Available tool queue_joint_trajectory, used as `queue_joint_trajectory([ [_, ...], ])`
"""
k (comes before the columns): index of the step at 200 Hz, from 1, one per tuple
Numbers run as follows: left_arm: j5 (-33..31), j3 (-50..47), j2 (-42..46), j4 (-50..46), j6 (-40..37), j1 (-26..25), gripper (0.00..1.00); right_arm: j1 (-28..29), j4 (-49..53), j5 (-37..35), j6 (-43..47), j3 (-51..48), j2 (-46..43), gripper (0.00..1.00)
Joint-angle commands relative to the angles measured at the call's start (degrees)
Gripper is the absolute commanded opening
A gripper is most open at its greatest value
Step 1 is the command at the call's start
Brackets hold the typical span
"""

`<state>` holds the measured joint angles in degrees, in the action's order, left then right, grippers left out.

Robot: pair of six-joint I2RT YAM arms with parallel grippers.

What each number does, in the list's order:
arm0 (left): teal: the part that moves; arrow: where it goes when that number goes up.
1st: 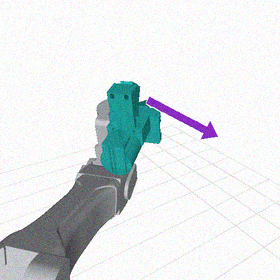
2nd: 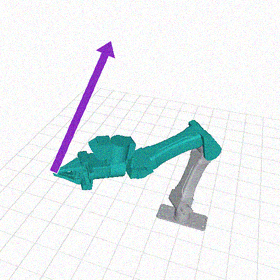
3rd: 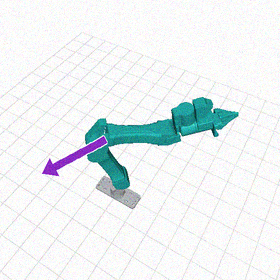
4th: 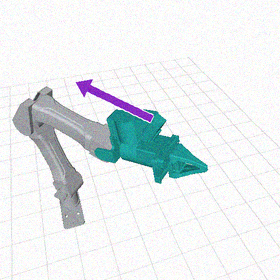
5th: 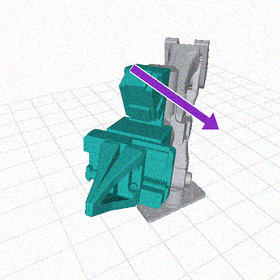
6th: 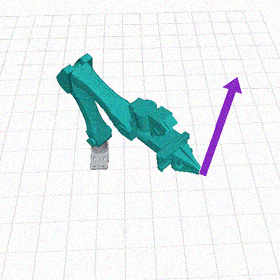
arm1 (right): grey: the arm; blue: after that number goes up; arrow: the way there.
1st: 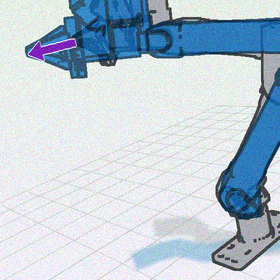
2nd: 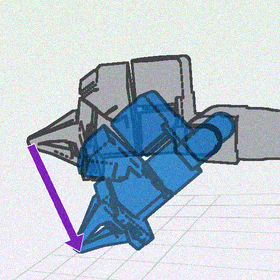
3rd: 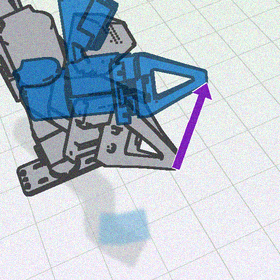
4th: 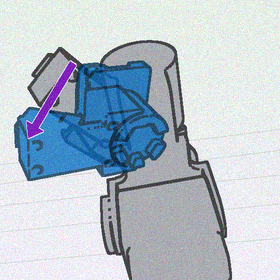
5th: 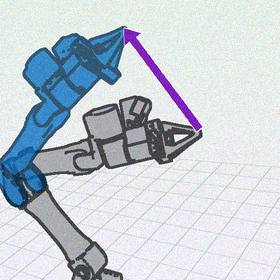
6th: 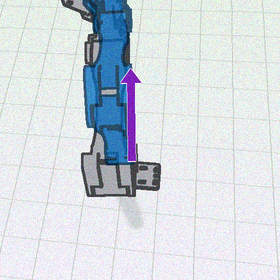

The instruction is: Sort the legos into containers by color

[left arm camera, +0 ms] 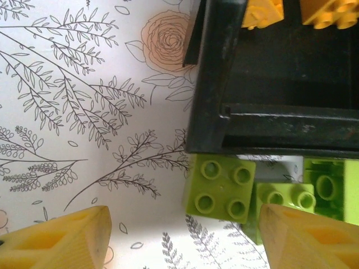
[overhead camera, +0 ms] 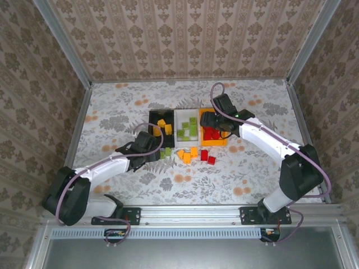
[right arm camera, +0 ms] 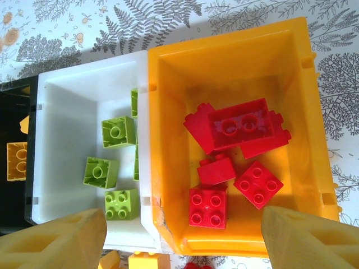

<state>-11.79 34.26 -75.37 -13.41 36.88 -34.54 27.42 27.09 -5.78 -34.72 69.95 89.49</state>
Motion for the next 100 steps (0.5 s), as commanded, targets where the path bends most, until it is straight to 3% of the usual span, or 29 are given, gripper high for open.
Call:
queue_joint_trajectory([
  [1, 0.6, 0.6, -3.8, -0.3, -0.5, 1.4, 0.69, 0.2, -0.3, -0.4, -0.4, -0.7, -1.5, 0.74],
  [42, -0.2, -1.8, -2.5, -4.2, 3.0, 1.9, 0.58, 0.1, -0.3, -0.9, -0.3, -1.5, -3.1, 0.74],
  [100, -1.4, -8.0, 13.3, -14.0, 6.9, 2.5, 0.56, 0.1, -0.5, -0.2, -0.4, -2.2, -4.5, 0.74],
])
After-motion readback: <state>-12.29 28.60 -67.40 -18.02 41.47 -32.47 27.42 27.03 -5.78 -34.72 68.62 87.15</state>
